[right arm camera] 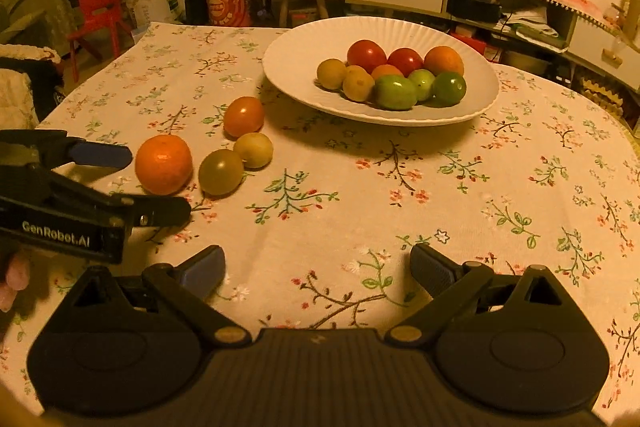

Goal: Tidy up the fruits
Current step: 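Grasp the large orange with the left gripper while the right gripper grasps a yellowish tomato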

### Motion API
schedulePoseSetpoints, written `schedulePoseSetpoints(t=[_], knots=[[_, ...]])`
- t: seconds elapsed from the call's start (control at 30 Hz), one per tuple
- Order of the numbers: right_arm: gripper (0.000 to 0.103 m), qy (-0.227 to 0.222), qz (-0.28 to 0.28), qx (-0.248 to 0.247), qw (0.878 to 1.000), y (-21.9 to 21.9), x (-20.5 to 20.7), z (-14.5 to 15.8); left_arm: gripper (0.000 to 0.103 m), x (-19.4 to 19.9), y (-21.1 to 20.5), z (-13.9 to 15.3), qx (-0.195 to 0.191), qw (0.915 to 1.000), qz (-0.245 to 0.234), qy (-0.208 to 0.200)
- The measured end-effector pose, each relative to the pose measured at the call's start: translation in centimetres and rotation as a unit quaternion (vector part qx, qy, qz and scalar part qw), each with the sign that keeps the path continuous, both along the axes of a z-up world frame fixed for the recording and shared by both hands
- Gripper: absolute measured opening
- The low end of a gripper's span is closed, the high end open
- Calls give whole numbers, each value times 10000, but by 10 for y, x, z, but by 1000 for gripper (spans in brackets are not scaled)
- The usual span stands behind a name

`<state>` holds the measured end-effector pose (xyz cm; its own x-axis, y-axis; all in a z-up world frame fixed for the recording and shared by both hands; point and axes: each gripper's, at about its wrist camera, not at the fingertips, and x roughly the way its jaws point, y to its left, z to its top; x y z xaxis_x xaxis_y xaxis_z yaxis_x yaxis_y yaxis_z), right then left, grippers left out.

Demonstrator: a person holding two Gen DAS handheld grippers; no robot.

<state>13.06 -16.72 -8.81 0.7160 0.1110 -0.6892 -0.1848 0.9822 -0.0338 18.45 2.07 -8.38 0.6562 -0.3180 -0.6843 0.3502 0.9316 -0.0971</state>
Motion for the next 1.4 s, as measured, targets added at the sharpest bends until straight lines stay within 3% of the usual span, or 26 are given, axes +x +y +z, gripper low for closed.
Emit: schedulePoseSetpoints(t=[0.27, 0.5, 0.63, 1.03, 1.4], knots=[[101, -72, 47, -104, 9999, 5, -2, -2, 36, 2, 5, 3, -277, 9996, -36, 80], [97, -359, 232, -100, 9990, 20, 1, -1, 35, 0, 7, 12, -147, 9998, 24, 141], [93, -491, 379, -225, 9978, 32, 5, 0, 35, -2, 15, 19, -257, 9996, 65, 98], [86, -563, 26, 13, 9984, 56, 19, -6, 35, -5, 22, 30, -331, 9994, 67, 48], [46, -558, -249, 120, 9981, 64, 28, 1, 35, -6, 27, 34, -432, 9989, 173, 72]])
